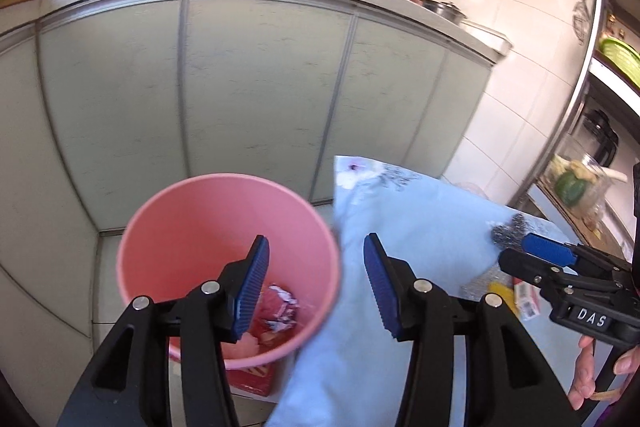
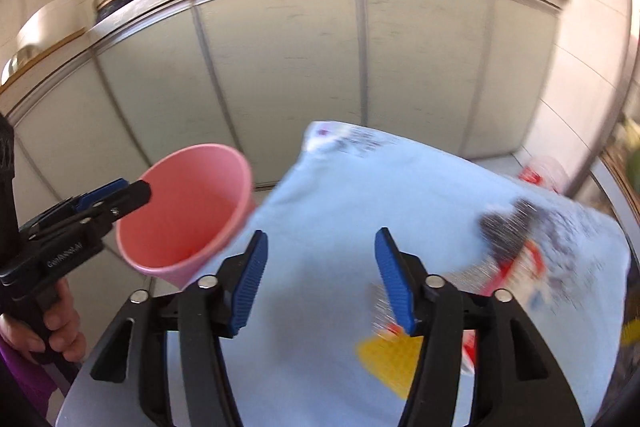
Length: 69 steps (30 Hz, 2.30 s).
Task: Collect trash
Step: 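Move both tools back to the table toward the remaining trash, then grasp the yellow foam net with the left tool while the right tool grasps the ointment box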
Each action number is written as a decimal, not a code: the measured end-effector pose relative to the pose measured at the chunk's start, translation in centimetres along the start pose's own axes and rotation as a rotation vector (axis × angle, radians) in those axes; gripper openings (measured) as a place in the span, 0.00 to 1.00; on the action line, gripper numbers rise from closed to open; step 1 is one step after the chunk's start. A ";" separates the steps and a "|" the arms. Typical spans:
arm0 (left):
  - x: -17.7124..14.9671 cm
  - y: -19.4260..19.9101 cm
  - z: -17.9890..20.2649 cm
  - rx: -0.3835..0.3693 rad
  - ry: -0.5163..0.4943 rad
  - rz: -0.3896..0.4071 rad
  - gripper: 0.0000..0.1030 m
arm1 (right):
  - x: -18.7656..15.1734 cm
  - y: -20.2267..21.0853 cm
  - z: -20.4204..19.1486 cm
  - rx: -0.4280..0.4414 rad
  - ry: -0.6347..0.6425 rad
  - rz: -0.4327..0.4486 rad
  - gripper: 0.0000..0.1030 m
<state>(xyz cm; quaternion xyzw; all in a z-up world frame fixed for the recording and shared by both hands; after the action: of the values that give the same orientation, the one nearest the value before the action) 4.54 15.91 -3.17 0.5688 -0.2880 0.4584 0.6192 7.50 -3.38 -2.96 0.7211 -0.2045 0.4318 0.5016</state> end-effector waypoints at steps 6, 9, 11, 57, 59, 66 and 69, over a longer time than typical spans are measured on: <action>-0.7 -0.5 5.9 -0.115 -0.072 -0.027 0.54 | -1.6 2.9 7.8 -0.133 -0.139 -0.016 0.58; -1.4 -0.7 8.8 -0.174 -0.111 -0.054 0.54 | -2.5 4.0 11.2 -0.171 -0.220 -0.014 0.59; -2.2 -0.6 11.0 -0.219 -0.153 -0.072 0.55 | -3.0 4.3 12.5 -0.178 -0.256 -0.012 0.63; -13.3 -5.2 20.4 -0.368 -0.346 -0.290 0.11 | -8.0 -0.7 16.8 -0.226 -0.515 -0.166 0.40; -12.9 -4.9 20.4 -0.374 -0.335 -0.287 0.09 | -8.2 -0.1 17.0 -0.225 -0.515 -0.161 0.40; -11.1 -3.1 20.1 -0.376 -0.300 -0.239 0.08 | -8.5 3.4 17.5 -0.225 -0.501 -0.107 0.40; -10.0 -2.3 20.0 -0.374 -0.295 -0.205 0.08 | -8.0 4.8 17.2 -0.235 -0.470 -0.075 0.40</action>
<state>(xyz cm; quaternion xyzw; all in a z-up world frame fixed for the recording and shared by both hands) 5.78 -5.74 -9.23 0.5313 -0.3957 0.2440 0.7082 6.82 -22.01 -9.10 0.7455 -0.3372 0.2068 0.5365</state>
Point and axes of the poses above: each gripper's, at about its wrist camera, not at the fingertips, and y roughly against the way its jaws point, z to its right, x to its top, the point moved 7 cm from there along -y, roughly the way its jaws point, and after that the axes turned 13 degrees about z, right-handed, at the moved point
